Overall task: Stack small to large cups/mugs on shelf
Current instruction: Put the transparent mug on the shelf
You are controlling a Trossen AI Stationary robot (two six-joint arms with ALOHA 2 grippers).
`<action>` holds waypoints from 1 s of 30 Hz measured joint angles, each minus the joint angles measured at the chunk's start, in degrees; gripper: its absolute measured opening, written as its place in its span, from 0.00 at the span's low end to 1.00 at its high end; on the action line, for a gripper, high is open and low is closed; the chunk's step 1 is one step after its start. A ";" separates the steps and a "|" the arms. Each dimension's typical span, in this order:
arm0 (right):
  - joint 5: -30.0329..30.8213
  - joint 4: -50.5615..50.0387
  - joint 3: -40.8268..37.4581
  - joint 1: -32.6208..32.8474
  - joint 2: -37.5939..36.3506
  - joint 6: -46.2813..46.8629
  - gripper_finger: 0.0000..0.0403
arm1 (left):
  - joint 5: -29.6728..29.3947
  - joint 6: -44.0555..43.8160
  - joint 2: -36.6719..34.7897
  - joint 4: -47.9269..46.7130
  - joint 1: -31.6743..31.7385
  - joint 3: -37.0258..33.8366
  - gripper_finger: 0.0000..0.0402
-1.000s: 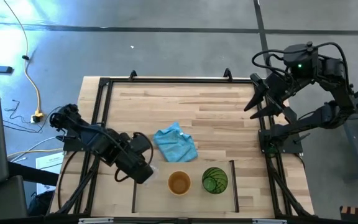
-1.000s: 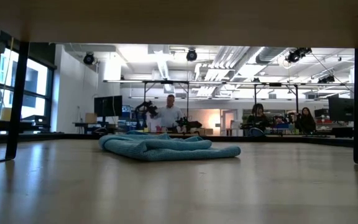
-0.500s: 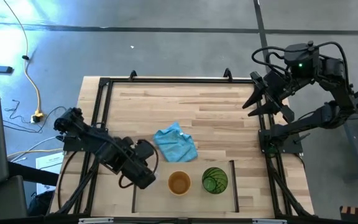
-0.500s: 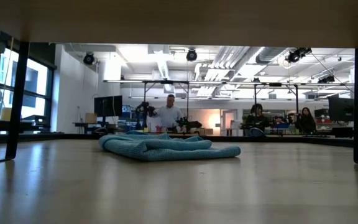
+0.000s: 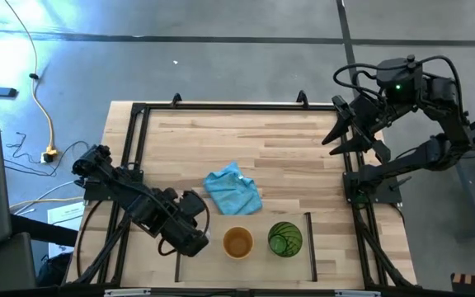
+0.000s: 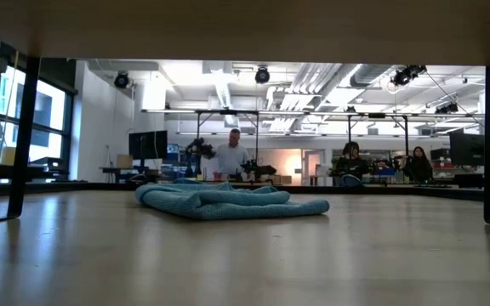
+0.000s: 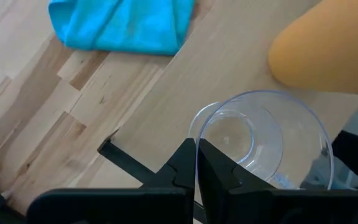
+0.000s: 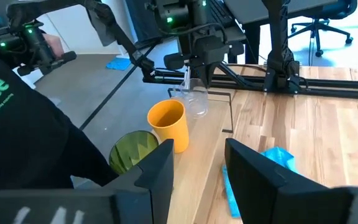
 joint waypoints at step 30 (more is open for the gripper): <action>0.00 -0.85 0.00 0.00 0.00 -0.67 0.34 | 0.86 -4.89 1.96 2.08 -1.58 0.00 0.00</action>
